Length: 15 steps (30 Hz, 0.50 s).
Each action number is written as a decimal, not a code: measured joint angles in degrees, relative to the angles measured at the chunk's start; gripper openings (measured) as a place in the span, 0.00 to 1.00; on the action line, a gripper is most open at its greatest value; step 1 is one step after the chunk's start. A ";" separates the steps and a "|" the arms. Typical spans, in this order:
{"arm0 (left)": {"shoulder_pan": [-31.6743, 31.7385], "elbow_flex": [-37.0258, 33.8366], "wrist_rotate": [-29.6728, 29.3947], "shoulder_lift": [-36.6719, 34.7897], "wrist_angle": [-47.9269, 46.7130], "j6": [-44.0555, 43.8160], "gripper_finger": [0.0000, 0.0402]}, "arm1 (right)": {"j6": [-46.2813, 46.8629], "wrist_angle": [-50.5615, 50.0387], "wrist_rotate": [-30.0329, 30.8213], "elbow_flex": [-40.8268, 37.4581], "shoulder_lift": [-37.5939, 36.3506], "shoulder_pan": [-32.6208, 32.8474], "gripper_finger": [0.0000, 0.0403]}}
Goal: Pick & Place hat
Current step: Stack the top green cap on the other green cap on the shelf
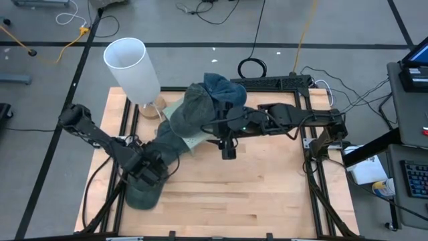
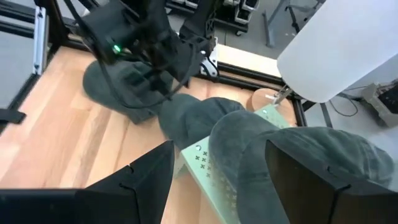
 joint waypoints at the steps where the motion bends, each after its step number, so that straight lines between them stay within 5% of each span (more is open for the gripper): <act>1: 0.05 -0.70 -1.16 0.00 -0.27 -0.29 0.60 | 0.59 0.00 0.00 0.00 0.05 0.02 0.61; 10: 0.21 -3.74 -15.07 -0.04 -0.45 5.97 0.60 | 3.04 -0.28 0.01 -0.04 0.18 0.60 0.61; 15: 1.53 -6.99 -10.36 -0.04 3.84 17.88 0.60 | 2.32 -0.27 0.01 -0.04 0.24 1.05 0.61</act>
